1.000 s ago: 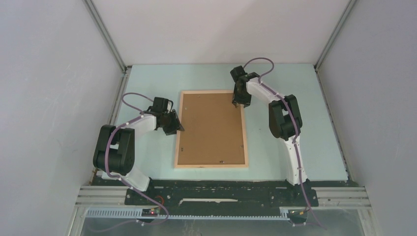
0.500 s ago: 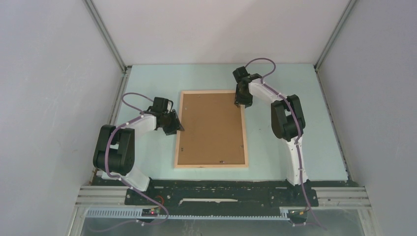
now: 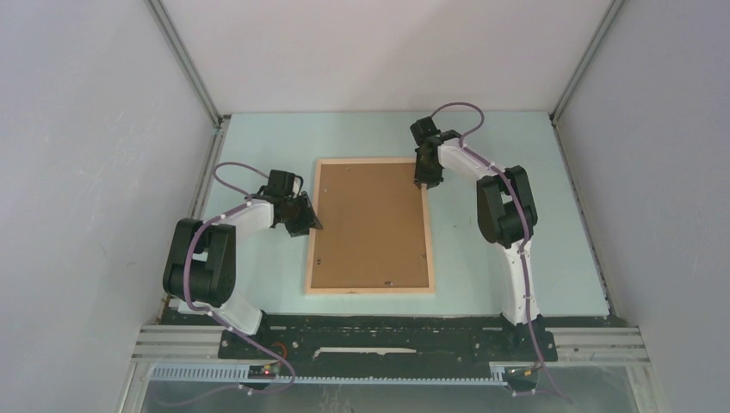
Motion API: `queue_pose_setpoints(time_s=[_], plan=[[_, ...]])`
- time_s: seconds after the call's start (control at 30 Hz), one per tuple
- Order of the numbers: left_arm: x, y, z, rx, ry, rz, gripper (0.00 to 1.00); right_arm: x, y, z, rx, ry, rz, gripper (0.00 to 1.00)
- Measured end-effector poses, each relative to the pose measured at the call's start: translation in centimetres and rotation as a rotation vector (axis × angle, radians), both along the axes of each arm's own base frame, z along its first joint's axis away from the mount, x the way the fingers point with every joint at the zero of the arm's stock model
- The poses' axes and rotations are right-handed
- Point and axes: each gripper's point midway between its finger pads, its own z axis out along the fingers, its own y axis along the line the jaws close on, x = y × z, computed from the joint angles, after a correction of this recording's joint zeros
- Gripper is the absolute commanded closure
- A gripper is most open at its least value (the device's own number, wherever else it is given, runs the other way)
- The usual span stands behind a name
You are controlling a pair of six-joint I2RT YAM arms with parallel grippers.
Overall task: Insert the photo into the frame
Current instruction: Install the photo frame at the center of the board.
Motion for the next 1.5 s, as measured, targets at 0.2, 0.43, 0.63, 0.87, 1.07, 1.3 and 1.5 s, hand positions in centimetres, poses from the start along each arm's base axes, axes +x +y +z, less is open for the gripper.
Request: queue_pose_setpoints(time_s=[0.2, 0.43, 0.63, 0.87, 1.07, 1.3, 1.5], plan=[[0.0, 0.0, 0.0, 0.000, -0.001, -0.001, 0.49, 0.0, -0.1, 0.0, 0.002, 0.004, 0.004, 0.53], [-0.8, 0.1, 1.2, 0.029, -0.015, -0.011, 0.24, -2.6, -0.3, -0.1, 0.020, 0.038, 0.048, 0.36], [-3.4, -0.2, 3.5, 0.092, -0.082, -0.040, 0.21, -7.1, 0.1, -0.5, 0.063, 0.090, 0.103, 0.47], [-6.9, -1.2, 2.9, 0.171, -0.042, -0.096, 0.22, -7.6, 0.3, -0.5, 0.121, 0.081, 0.114, 0.64], [-8.0, -1.4, 2.4, 0.206, -0.018, -0.110, 0.19, -7.0, -0.6, -0.5, 0.164, 0.078, 0.090, 0.74], [-9.4, -2.0, 1.7, 0.242, 0.015, -0.166, 0.26, -6.9, -1.6, -0.5, 0.178, 0.070, 0.082, 0.84], [-10.3, -1.2, 0.2, 0.297, 0.085, -0.185, 0.36, -6.2, -3.6, -0.5, 0.152, 0.056, 0.057, 0.85]])
